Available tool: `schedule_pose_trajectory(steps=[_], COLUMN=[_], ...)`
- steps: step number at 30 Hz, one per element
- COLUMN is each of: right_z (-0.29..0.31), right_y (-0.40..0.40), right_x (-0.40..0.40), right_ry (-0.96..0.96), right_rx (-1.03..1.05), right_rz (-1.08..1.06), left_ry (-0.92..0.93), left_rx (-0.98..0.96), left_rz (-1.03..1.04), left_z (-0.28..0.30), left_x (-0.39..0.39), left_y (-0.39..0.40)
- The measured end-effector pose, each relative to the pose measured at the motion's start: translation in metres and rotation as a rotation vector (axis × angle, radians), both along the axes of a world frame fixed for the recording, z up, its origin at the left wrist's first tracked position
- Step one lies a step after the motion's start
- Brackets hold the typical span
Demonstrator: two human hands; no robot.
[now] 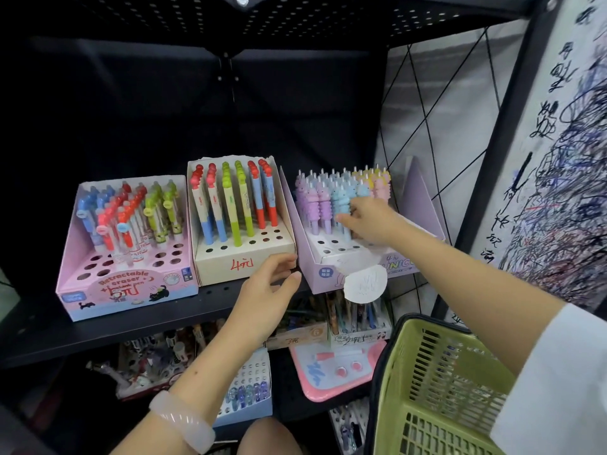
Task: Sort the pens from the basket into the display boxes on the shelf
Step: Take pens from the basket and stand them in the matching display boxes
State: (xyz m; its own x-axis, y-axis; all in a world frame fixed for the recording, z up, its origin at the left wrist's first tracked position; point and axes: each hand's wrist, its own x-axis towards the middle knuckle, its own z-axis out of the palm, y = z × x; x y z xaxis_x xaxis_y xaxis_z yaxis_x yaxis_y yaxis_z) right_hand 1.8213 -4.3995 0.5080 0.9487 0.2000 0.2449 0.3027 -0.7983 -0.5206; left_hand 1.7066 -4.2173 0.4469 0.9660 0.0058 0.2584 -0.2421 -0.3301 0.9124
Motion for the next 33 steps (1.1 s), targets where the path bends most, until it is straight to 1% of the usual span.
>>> schedule_pose_trajectory(steps=[1, 4, 7, 10, 12, 14, 16, 18, 21, 24, 26, 28, 30, 33], right_z=[-0.005, -0.012, -0.010, -0.008, -0.011, -0.022, -0.043, -0.073, -0.130, -0.186, -0.217, -0.245, -0.271, -0.305], right_y=[0.001, -0.003, -0.017, -0.037, -0.056, -0.079, -0.105, -0.134, -0.178, -0.222, -0.246, -0.262, -0.266, -0.254], right_x=[-0.002, -0.006, -0.016, -0.041, -0.063, -0.085, -0.106, -0.125, -0.152, -0.179, -0.195, -0.206, -0.216, -0.225], right_ry=[-0.008, -0.040, -0.084, -0.169, -0.178, -0.161, -0.083, 0.056, 0.322, 0.616, 0.815, 0.961, 1.010, 0.980], right_rx=[-0.030, -0.032, 0.034, 0.088, 0.092, 0.045, -0.023, -0.121, -0.291, -0.418, -0.461, -0.470, -0.491, -0.587], right_rz=[-0.010, -0.037, -0.039, 0.003, 0.057, 0.086, 0.098, 0.093, 0.053, 0.007, -0.002, 0.002, 0.029, 0.061], left_ry=[0.003, -0.003, -0.020, -0.038, -0.030, 0.000, 0.035, 0.083, 0.164, 0.245, 0.291, 0.340, 0.368, 0.395], left_rx=[0.001, 0.006, 0.013, 0.004, 0.000, 0.020, 0.033, 0.061, 0.173, 0.257, 0.283, 0.327, 0.390, 0.446], left_rz=[-0.003, -0.005, -0.034, -0.122, -0.191, -0.262, -0.323, -0.393, -0.517, -0.616, -0.668, -0.711, -0.735, -0.746], left_z=[0.000, 0.001, 0.002, 0.000, -0.004, -0.013, -0.027, -0.046, -0.077, -0.100, -0.110, -0.118, -0.124, -0.134], left_x=[-0.002, -0.008, -0.016, -0.024, -0.028, -0.031, -0.032, -0.034, -0.035, -0.036, -0.037, -0.037, -0.037, -0.038], left_y=[-0.001, -0.003, -0.012, -0.032, -0.050, -0.072, -0.094, -0.117, -0.144, -0.164, -0.174, -0.181, -0.184, -0.186])
